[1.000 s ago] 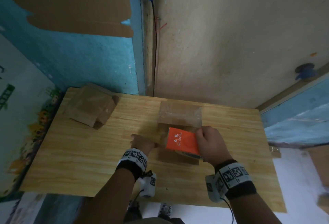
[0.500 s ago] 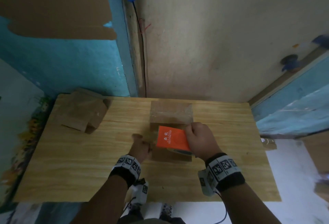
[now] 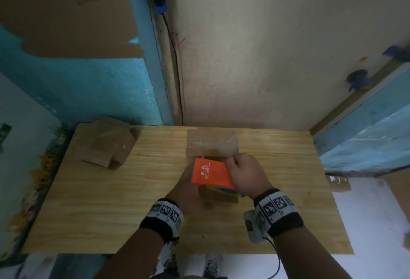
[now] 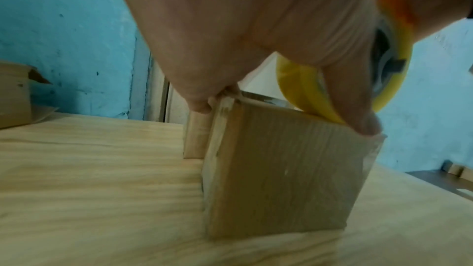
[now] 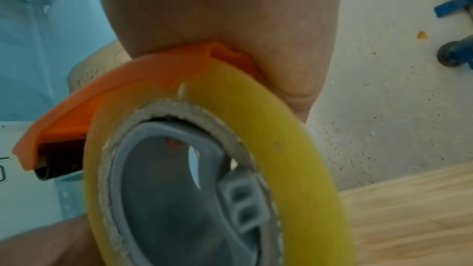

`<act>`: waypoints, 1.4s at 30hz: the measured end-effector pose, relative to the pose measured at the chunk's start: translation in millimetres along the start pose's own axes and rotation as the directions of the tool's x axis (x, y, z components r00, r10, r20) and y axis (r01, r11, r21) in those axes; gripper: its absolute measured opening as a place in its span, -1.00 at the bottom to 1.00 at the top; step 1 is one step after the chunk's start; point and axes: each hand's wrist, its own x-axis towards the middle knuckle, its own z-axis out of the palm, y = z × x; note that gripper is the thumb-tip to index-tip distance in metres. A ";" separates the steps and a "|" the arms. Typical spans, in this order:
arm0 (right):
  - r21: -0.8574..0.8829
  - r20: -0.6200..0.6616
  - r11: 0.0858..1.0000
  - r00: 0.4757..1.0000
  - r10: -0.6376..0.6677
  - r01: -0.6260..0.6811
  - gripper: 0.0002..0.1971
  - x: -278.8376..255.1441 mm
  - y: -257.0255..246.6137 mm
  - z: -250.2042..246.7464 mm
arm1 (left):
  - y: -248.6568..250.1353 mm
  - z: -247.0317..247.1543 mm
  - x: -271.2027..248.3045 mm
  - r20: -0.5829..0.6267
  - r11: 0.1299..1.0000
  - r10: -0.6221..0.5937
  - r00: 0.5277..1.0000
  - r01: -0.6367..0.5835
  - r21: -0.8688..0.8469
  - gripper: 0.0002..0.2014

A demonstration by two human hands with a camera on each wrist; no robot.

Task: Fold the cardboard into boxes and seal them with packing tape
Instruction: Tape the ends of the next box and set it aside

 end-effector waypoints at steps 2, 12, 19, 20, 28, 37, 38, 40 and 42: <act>-0.036 0.006 0.999 1.000 -0.015 0.015 -0.58 -0.5 1.9 -0.7 | -15.1 9.3 8.8 0.005 0.991 -0.008 1.000 0.007 0.131 0.42; -0.297 0.027 0.955 1.000 0.015 -0.006 -0.40 -0.1 36.3 -33.7 | 2.3 21.1 14.2 -0.073 0.704 -0.031 0.997 0.073 0.706 0.19; -0.380 0.010 0.925 1.000 -0.006 0.010 -0.22 -1.7 47.8 -32.1 | 4.8 14.9 28.4 -0.038 0.683 -0.024 0.999 0.044 0.729 0.32; -0.379 0.014 0.925 1.000 0.004 0.001 -0.22 -1.7 47.8 -31.8 | 6.3 13.4 29.0 -0.026 0.682 -0.038 0.999 0.045 0.730 0.30; -0.335 0.001 0.932 0.989 0.148 -0.139 -0.21 -14.4 87.6 -57.9 | 9.4 9.2 30.3 -0.020 0.720 -0.118 0.993 0.099 0.687 0.11; -0.155 0.094 0.966 0.971 0.221 -0.205 -0.31 -25.2 136.5 -71.7 | 4.6 10.4 34.7 -0.032 0.700 -0.087 0.996 0.084 0.710 0.13; -0.151 0.109 0.969 0.971 0.215 -0.197 -0.33 -25.4 138.1 -70.9 | 4.2 10.4 34.7 -0.035 0.703 -0.082 0.996 0.083 0.707 0.13; -0.167 0.141 0.970 0.970 0.199 -0.175 -0.36 -24.9 141.1 -70.0 | 4.9 9.7 33.5 -0.033 0.710 -0.077 0.996 0.078 0.700 0.11; -0.194 0.178 0.968 0.964 0.196 -0.161 -0.40 -23.9 145.9 -70.6 | 7.0 7.9 33.0 -0.028 0.710 -0.076 0.997 0.073 0.700 0.10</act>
